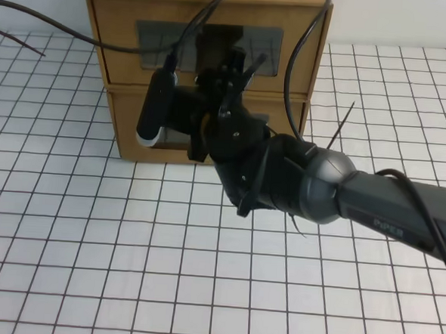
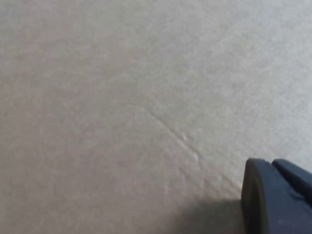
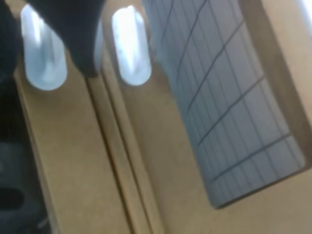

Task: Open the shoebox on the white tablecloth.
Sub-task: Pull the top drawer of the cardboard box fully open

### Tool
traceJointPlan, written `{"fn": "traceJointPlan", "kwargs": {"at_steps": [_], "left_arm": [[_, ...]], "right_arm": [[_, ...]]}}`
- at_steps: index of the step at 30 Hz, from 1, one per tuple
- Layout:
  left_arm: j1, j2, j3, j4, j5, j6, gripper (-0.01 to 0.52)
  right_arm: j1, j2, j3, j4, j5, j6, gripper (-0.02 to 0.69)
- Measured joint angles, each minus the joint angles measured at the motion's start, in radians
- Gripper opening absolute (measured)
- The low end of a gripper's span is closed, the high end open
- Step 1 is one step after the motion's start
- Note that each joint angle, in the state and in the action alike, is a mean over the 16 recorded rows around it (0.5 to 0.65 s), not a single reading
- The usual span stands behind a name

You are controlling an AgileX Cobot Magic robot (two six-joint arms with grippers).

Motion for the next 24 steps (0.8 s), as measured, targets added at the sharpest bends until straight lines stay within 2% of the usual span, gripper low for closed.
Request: {"fn": "traceJointPlan", "kwargs": {"at_steps": [10, 24], "left_arm": [[0.0, 0.001, 0.0, 0.0, 0.001, 0.0, -0.002], [0.0, 0.001, 0.0, 0.0, 0.002, 0.0, -0.002]], "right_arm": [[-0.011, 0.014, -0.025, -0.006, -0.008, -0.001, 0.229], [-0.012, 0.02, -0.031, 0.002, -0.004, -0.039, 0.04]]}}
